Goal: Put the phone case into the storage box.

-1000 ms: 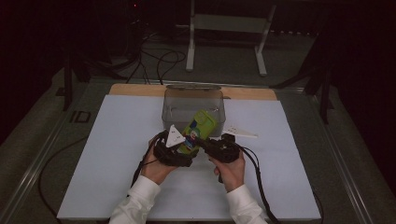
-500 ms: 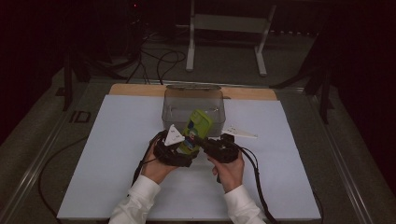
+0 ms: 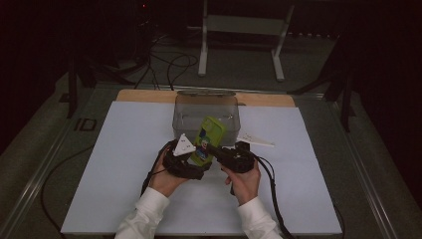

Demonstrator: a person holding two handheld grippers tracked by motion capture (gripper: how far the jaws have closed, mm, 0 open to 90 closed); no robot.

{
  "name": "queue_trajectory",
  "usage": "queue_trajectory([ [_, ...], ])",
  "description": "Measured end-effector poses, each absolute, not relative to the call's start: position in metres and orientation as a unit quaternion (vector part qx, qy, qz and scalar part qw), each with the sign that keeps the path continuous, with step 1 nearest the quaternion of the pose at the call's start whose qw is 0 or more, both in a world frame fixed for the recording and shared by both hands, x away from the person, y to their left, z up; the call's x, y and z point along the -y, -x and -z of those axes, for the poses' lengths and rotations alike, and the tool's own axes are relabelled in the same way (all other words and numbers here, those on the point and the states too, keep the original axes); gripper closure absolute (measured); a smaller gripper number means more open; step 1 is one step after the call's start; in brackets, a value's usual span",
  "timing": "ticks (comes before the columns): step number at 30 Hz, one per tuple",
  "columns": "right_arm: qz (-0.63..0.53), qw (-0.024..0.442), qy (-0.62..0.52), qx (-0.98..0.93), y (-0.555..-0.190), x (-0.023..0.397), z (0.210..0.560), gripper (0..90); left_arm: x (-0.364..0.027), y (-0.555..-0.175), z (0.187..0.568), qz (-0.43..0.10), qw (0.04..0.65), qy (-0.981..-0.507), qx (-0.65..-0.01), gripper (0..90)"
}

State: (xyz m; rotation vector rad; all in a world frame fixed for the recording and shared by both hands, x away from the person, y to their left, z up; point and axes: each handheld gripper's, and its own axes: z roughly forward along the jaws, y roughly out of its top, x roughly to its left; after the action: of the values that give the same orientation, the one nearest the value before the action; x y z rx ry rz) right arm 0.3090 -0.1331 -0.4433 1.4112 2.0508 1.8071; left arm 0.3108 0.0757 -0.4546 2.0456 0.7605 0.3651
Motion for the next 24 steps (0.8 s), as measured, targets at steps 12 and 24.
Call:
queue_trajectory([
  [12,-0.589,0.037,-0.462,-0.663,-0.3094,0.1331,0.4417,78.1,-0.0774,-0.3089,0.4555,-0.140,0.451,-0.828,-0.302,13.1],
  [24,-0.581,0.046,-0.468,-0.664,-0.3111,0.1376,0.4384,78.3,-0.0797,-0.3052,0.4533,-0.165,0.444,-0.828,-0.300,3.5],
])
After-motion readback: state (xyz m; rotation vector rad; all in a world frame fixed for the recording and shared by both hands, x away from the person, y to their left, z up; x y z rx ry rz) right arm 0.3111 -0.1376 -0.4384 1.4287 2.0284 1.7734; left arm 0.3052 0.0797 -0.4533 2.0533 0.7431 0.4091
